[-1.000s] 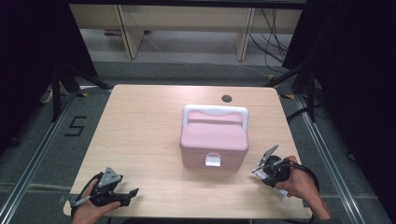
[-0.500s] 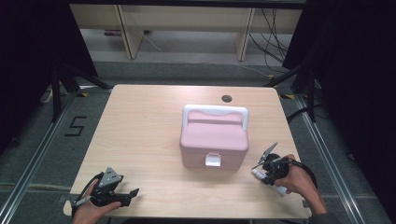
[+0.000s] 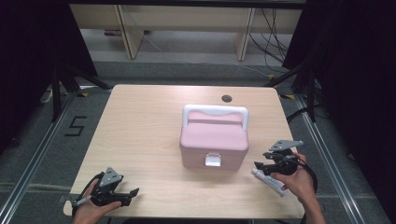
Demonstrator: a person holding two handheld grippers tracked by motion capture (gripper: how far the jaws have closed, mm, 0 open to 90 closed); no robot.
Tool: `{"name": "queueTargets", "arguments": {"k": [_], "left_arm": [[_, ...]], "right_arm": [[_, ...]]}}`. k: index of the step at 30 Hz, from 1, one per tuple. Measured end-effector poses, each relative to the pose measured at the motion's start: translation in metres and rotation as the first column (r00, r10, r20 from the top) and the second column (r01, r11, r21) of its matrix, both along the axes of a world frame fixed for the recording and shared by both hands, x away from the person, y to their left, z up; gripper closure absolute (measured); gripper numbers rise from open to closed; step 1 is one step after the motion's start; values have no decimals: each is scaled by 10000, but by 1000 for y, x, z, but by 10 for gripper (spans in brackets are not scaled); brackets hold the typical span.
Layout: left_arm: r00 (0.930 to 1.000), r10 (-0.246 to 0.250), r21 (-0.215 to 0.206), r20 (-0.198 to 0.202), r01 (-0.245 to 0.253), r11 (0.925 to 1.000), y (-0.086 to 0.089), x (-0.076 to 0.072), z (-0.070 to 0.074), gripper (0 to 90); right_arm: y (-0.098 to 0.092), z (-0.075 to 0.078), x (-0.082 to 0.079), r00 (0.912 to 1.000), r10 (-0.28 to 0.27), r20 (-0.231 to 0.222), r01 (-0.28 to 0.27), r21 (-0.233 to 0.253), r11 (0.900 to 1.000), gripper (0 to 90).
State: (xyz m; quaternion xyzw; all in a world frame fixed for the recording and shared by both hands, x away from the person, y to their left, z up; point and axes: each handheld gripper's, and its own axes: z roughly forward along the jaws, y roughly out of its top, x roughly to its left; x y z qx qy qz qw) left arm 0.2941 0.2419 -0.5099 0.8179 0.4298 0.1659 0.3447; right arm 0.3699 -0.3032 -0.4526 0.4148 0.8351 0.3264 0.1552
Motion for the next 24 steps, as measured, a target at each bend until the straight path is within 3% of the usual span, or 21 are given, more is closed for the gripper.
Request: {"name": "queueTargets", "arguments": {"k": [2, 3, 5, 6, 8, 9, 10, 11, 12, 13, 15, 18, 19, 21, 24], "left_arm": [[9998, -175, -15, -30, 175, 9998, 0, 1, 0, 226], [9999, -106, -116, 134, 108, 9999, 0, 2, 1, 254], [9998, -129, -152, 175, 132, 9998, 0, 4, 2, 269], [9996, -113, -268, 266, 120, 9996, 0, 6, 3, 298], [9993, 25, -631, 381, -1, 9980, -2, 13, 6, 383], [9990, 13, -677, 437, 16, 9977, -3, 15, 7, 427], [9980, 27, -684, 624, 16, 9977, -5, 20, 9, 467], [9964, 62, -692, 851, -3, 9976, -7, 24, 11, 591], [9943, 181, -781, 1053, -99, 9969, -11, 29, 13, 591], [9939, 24, -818, 1100, 67, 9966, -14, 36, 17, 710], [9925, 74, -1275, 1216, 83, 9918, -26, 49, 22, 742], [9907, -179, -1146, 1347, 335, 9928, -43, 72, 27, 817], [9906, -132, -1198, 1359, 296, 9924, -49, 77, 28, 839], [9889, -219, -1315, 1469, 414, 9905, -62, 91, 30, 868], [9872, -583, -1188, 1485, 763, 9900, -77, 108, 34, 894]], "right_arm": [[0, -3, 3, 9995, -305, 47, 304, 201, 9993, 381], [-2, -8, 6, 9940, -825, 713, 795, 435, 9959, 369], [-1, -9, 6, 9944, -929, 513, 897, 606, 9941, 374], [-3, -10, 8, 9944, -827, 662, 785, 633, 9949, 380], [0, -10, 8, 9925, -1094, 551, 1045, 855, 9908, 422], [-1, -10, 12, 9932, -819, 824, 741, 937, 9928, 448], [-1, -9, 12, 9933, -878, 749, 800, 1019, 9916, 476], [-1, -8, 17, 9906, -916, 1020, 816, 980, 9918, 561], [-1, -8, 17, 9906, -916, 1020, 816, 980, 9918, 561], [0, -7, 24, 9889, -879, 1199, 735, 1192, 9901, 663], [1, -7, 26, 9893, -831, 1196, 683, 1228, 9901, 687], [7, -4, 37, 9898, -681, 1253, 581, 821, 9949, 776], [12, -4, 41, 9903, -679, 1209, 566, 951, 9939, 795], [16, -3, 46, 9900, -612, 1271, 516, 772, 9957, 828], [22, -4, 53, 9901, -440, 1335, 323, 885, 9956, 867]]}}
